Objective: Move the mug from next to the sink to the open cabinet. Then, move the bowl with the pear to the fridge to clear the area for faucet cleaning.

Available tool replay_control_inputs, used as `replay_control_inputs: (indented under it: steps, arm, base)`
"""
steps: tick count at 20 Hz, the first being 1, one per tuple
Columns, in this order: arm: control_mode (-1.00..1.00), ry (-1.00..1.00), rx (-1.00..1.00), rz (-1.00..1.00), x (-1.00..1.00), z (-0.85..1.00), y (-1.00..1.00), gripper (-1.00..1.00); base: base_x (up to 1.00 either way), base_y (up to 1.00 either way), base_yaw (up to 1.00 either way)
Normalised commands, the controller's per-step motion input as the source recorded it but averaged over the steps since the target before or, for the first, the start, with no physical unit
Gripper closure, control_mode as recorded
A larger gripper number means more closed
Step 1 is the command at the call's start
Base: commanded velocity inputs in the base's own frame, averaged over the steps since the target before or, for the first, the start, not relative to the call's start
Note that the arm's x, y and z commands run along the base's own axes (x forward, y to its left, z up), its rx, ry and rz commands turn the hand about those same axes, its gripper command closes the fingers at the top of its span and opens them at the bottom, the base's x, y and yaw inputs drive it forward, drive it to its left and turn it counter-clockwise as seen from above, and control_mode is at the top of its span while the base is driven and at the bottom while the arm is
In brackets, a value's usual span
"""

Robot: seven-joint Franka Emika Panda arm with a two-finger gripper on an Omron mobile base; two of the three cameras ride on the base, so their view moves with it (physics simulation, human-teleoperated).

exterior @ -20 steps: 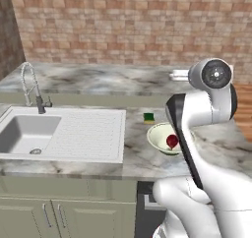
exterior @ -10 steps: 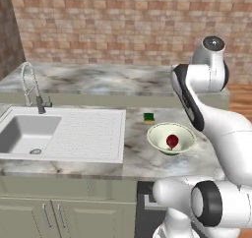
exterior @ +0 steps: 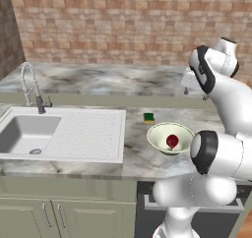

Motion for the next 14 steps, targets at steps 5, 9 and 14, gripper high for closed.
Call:
replay_control_inputs:
  steps: [5, 9, 14]
  arm:
    - [-1.0, 0.15, 0.0, 0.0, -0.65, -0.96, -0.04, -1.0]
    - [-1.0, 0.17, 0.0, 0.0, -0.49, -0.89, 0.0, -1.0]
    - [-1.0, 0.04, 0.12, -0.03, -0.02, -0.55, -0.13, -1.0]
  base:
    - [0.0, 0.0, 0.0]
    - [0.0, 0.0, 0.0]
    - [0.0, 0.0, 0.0]
